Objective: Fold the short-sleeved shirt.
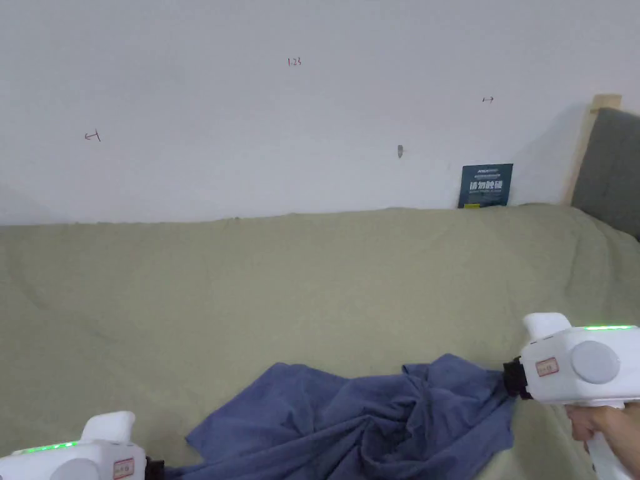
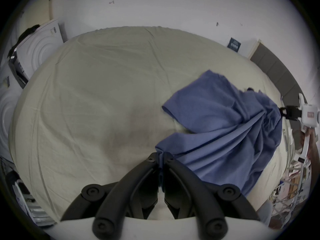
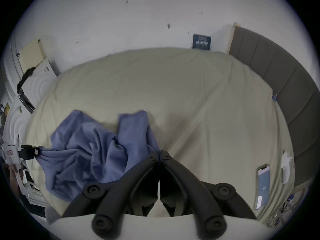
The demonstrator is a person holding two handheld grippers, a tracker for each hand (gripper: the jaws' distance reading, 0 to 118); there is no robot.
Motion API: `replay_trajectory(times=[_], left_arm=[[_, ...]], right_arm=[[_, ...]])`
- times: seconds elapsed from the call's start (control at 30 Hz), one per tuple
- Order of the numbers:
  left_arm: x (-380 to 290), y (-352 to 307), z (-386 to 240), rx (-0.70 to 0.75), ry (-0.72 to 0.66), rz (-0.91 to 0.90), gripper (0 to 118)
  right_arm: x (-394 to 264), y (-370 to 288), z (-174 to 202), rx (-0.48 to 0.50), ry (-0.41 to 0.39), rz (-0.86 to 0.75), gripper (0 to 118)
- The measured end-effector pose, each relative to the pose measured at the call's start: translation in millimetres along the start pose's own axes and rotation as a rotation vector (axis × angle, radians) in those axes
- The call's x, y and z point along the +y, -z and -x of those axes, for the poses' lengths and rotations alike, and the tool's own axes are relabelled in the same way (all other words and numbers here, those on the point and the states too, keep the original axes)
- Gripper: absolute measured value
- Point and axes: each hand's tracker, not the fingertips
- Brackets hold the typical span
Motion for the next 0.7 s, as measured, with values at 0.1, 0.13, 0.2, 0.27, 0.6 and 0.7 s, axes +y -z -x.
replay_trajectory(times=[0.1, 0.13, 0.2, 0.27, 0.6, 0.7], left_arm=[[18, -29, 6, 0.033, 0.005, -0.066, 0], [24, -43, 8, 0.037, 0.002, -0.094, 0], [37, -67, 14, 0.067, 0.007, -0.147, 0], [52, -97, 21, 0.08, -0.004, -0.206, 0], [111, -265, 36, 0.148, -0.027, -0.44, 0], [122, -303, 34, 0.128, -0.045, -0.483, 0]], right_arm=[[7, -49, -8, 0.005, 0.023, -0.081, 1], [10, -65, -11, 0.002, 0.028, -0.11, 1], [15, -94, -17, -0.006, 0.029, -0.152, 1], [18, -131, -23, -0.009, 0.045, -0.196, 1], [52, -281, -38, -0.046, 0.014, -0.42, 1], [62, -317, -37, -0.044, 0.013, -0.468, 1]])
